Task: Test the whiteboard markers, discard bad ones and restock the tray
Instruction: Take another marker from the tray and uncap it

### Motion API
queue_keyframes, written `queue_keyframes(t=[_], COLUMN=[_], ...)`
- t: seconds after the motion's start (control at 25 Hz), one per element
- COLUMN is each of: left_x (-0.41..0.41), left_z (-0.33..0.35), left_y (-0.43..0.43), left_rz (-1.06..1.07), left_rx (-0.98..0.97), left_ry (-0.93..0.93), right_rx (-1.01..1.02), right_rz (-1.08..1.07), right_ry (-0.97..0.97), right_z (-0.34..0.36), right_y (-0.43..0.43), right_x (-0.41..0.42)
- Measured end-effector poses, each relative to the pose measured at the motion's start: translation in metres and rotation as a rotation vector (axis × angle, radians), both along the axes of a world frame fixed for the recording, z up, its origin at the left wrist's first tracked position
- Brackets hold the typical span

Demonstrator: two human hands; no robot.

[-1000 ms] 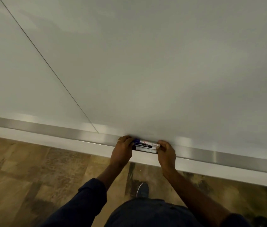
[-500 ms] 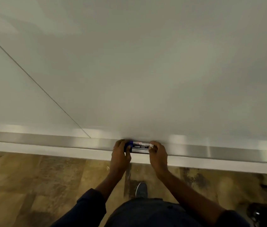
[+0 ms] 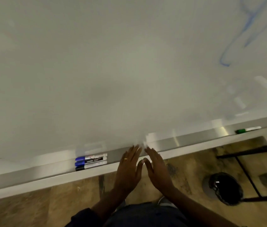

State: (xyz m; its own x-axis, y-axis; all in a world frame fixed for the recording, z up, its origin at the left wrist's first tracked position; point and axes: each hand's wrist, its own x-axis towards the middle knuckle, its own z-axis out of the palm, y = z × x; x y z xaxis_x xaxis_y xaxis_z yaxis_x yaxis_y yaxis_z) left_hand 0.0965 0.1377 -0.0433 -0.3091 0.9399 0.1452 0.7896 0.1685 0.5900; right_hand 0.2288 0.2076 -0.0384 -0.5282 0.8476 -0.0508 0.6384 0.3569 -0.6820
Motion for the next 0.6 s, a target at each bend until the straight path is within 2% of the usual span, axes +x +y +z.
queue_keyframes(t=[0.44,0.6], left_x=[0.2,0.256], left_z=[0.01,0.015], left_y=[0.157,0.199], left_rz=[-0.346,-0.458], left_rx=[-0.018,-0.061], left_ry=[0.024,0.02], right_rx=[0.121,0.087], right_rz=[-0.278,-0.384], right_ry=[-0.129,-0.154], right_z=[0.008,0.002], right_y=[0.112,0.137], right_x=[0.225,0.285])
